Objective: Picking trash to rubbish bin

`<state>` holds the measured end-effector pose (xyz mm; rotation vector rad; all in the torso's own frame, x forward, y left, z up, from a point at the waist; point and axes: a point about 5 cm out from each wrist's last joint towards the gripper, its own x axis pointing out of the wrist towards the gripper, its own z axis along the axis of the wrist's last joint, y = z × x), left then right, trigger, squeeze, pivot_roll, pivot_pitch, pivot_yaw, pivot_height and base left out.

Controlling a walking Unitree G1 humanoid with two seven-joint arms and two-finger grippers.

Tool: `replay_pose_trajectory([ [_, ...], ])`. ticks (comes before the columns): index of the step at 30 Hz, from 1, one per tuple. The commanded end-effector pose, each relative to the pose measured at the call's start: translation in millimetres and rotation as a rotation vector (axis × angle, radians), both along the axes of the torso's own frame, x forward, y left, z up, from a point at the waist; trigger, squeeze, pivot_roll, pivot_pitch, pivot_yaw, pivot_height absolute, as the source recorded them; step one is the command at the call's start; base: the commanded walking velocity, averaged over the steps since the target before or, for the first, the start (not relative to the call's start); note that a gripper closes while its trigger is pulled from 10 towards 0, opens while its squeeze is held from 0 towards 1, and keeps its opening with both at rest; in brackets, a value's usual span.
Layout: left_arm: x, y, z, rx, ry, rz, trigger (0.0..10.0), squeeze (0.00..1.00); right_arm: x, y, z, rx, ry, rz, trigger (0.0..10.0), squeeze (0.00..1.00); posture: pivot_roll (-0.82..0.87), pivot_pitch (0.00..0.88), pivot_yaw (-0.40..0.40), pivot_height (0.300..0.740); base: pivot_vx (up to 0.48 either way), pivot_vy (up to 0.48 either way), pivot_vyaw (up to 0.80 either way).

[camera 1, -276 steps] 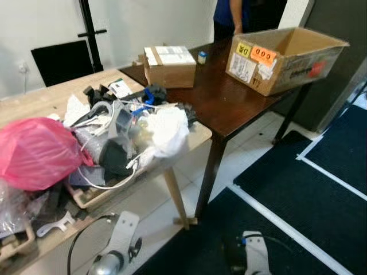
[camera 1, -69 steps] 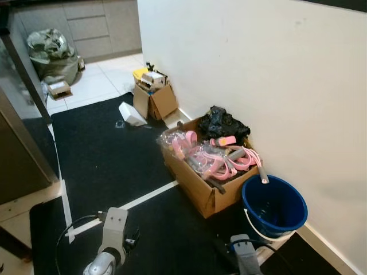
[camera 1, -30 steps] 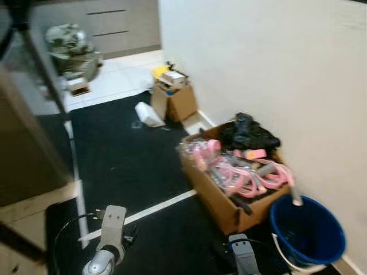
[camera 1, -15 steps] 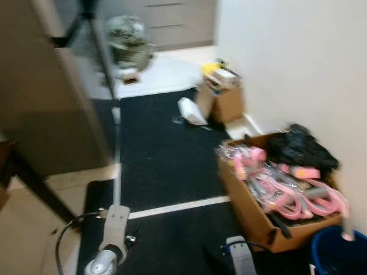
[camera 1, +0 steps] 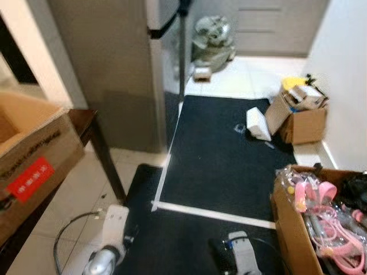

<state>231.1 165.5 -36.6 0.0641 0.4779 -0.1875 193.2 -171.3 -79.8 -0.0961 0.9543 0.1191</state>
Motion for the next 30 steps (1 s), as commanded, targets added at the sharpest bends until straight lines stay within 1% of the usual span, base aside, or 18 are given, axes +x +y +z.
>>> replay_pose_trajectory([
  [1, -4.5, 2.1, -3.9, 0.011, 0.027, 0.002, 10.0, 0.0, -3.3, 1.2, -1.9, 0.002, 0.013, 0.005, 10.0, 0.0, -0.01, 0.074, 0.019, 0.74, 0.0, 0.0, 0.8],
  [6, -6.4, 2.2, -7.0, 0.02, 0.058, -0.007, 10.0, 0.0, -2.9, 2.0, -1.7, 0.001, 0.011, 0.006, 10.0, 0.0, -0.01, 0.069, 0.021, 0.74, 0.0, 0.0, 0.8],
  [15, -6.4, 2.1, -7.2, 0.017, 0.059, -0.004, 10.0, 0.0, -3.6, 0.5, -1.9, -0.002, 0.01, 0.009, 10.0, 0.0, -0.02, 0.062, 0.023, 0.74, 0.0, 0.0, 0.8],
  [20, -6.5, 3.5, -8.6, 0.032, 0.078, 0.004, 10.0, 0.0, -3.2, -1.2, -1.4, -0.007, 0.007, 0.008, 10.0, 0.0, -0.02, 0.056, 0.025, 0.74, 0.0, 0.0, 0.8],
  [30, -5.3, 4.6, -8.6, 0.027, 0.083, 0.034, 10.0, 0.0, -1.2, -3.7, -0.2, -0.015, 0.001, 0.012, 10.0, 0.0, -0.02, 0.047, 0.021, 0.74, 0.0, 0.0, 0.8],
])
